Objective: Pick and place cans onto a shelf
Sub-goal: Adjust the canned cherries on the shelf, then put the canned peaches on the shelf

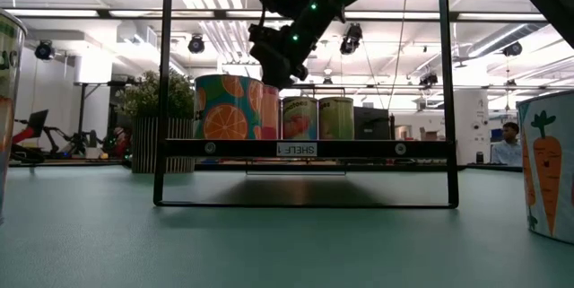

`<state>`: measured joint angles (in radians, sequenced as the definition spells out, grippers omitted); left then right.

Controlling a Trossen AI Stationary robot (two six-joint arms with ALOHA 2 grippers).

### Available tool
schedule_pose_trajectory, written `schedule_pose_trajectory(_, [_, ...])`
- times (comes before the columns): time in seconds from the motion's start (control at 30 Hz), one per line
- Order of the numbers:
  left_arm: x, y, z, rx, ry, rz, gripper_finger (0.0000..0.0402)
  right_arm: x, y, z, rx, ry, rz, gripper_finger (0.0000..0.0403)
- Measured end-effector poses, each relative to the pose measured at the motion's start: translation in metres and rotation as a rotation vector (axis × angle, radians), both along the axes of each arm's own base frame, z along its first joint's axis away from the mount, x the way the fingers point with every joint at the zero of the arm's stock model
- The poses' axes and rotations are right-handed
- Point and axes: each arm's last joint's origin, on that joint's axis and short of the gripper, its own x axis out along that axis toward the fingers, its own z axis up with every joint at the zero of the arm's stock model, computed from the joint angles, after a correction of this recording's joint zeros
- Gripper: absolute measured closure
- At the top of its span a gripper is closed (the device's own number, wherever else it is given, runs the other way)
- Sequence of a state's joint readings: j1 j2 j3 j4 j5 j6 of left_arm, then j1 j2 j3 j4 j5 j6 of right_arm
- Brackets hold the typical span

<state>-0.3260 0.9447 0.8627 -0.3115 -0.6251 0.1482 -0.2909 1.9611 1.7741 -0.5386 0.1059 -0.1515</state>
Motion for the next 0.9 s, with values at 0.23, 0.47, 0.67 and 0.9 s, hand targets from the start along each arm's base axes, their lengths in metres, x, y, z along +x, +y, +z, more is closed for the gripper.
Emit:
schedule_pose_trajectory(0.23, [0.000, 0.000, 0.000, 0.000, 0.000, 0.000, 0.0402, -0.007, 0.004, 0.020, -0.013, -0.039, 0.008, 0.0394])
schedule_pose_trajectory(0.47, [0.000, 0.000, 0.000, 0.000, 0.000, 0.001, 0.0402, -0.017, 0.033, 0.054, -0.030, -0.112, 0.066, 0.0394])
schedule_pose_trajectory(0.67, [0.000, 0.000, -0.001, -0.017, 0.000, -0.001, 0.0402, -0.032, 0.080, 0.082, -0.003, -0.130, 0.151, 0.0394])
schedule_pose_trajectory(0.9, [0.000, 0.000, -0.001, -0.035, -0.003, -0.002, 0.0402, -0.045, 0.141, 0.095, 0.030, -0.118, 0.274, 0.0394])
